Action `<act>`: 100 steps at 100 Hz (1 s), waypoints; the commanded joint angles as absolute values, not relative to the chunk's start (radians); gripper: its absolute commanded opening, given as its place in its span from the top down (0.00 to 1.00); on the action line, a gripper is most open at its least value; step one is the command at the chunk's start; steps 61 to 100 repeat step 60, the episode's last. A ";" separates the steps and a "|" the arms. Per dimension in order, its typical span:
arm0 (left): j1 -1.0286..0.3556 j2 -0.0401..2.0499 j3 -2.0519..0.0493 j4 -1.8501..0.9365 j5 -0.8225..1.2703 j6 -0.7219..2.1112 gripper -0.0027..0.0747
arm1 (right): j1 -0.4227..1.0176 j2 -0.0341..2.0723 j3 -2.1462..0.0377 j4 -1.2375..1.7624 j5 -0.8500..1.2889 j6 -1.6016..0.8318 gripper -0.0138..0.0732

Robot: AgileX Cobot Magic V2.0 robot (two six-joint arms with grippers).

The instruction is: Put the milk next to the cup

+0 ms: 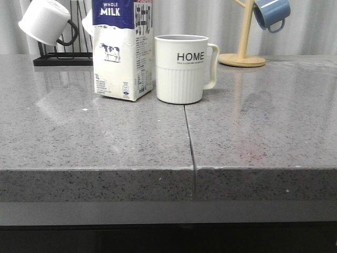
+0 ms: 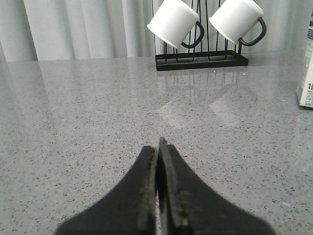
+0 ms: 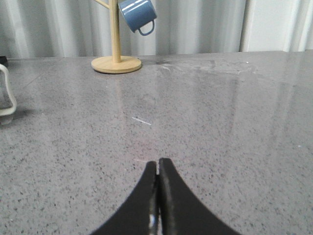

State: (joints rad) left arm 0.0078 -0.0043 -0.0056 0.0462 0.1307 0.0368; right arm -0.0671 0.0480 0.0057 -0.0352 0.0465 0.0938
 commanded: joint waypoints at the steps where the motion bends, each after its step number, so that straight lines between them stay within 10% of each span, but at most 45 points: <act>1: 0.008 -0.035 0.040 0.046 0.057 0.037 0.99 | -0.075 -0.034 0.019 -0.045 0.000 0.088 0.86; 100: 0.008 -0.035 0.040 0.046 0.057 0.037 0.99 | -0.075 -0.029 0.018 -0.045 0.006 0.088 0.86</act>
